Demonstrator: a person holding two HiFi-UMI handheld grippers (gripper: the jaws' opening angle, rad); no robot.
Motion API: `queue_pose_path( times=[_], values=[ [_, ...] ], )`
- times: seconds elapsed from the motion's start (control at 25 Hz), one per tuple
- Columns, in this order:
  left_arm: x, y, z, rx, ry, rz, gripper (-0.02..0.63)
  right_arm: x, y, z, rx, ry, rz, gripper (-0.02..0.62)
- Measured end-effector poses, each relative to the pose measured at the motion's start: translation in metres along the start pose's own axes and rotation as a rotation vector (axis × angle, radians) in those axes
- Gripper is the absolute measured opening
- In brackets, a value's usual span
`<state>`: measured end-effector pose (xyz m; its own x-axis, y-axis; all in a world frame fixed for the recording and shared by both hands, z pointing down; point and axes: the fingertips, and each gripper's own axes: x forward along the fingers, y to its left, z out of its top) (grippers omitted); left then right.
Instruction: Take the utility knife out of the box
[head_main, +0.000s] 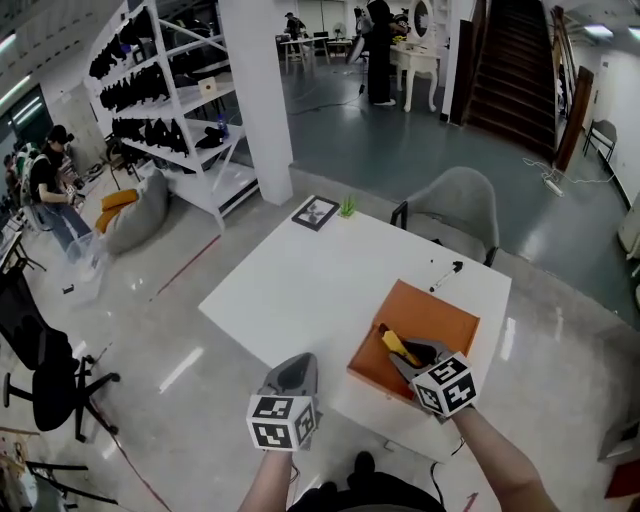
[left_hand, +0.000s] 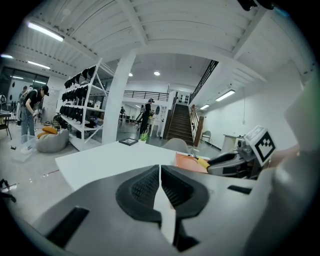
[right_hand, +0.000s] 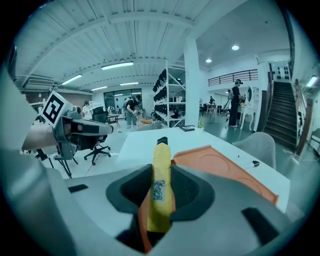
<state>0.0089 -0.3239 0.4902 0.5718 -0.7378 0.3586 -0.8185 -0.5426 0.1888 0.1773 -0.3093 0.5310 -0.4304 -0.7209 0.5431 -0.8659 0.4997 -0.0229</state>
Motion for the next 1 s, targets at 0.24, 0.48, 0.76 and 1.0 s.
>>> queue_pose_path(
  times=[0.24, 0.48, 0.76, 1.0],
  values=[
    [0.008, -0.012, 0.005, 0.014, 0.000, -0.033, 0.017, -0.029, -0.004, 0.024, 0.035, -0.096, -0.053, 0.117],
    [0.016, -0.024, 0.007, 0.034, 0.003, -0.070, 0.018, -0.055, -0.007, 0.040, 0.111, -0.196, -0.092, 0.117],
    [0.024, -0.038, 0.010, 0.033, 0.004, -0.111, 0.017, -0.084, -0.013, 0.051, 0.171, -0.279, -0.138, 0.117],
    [0.030, -0.053, 0.010, 0.047, 0.008, -0.148, 0.017, -0.108, -0.016, 0.055, 0.199, -0.334, -0.184, 0.117]
  ],
)
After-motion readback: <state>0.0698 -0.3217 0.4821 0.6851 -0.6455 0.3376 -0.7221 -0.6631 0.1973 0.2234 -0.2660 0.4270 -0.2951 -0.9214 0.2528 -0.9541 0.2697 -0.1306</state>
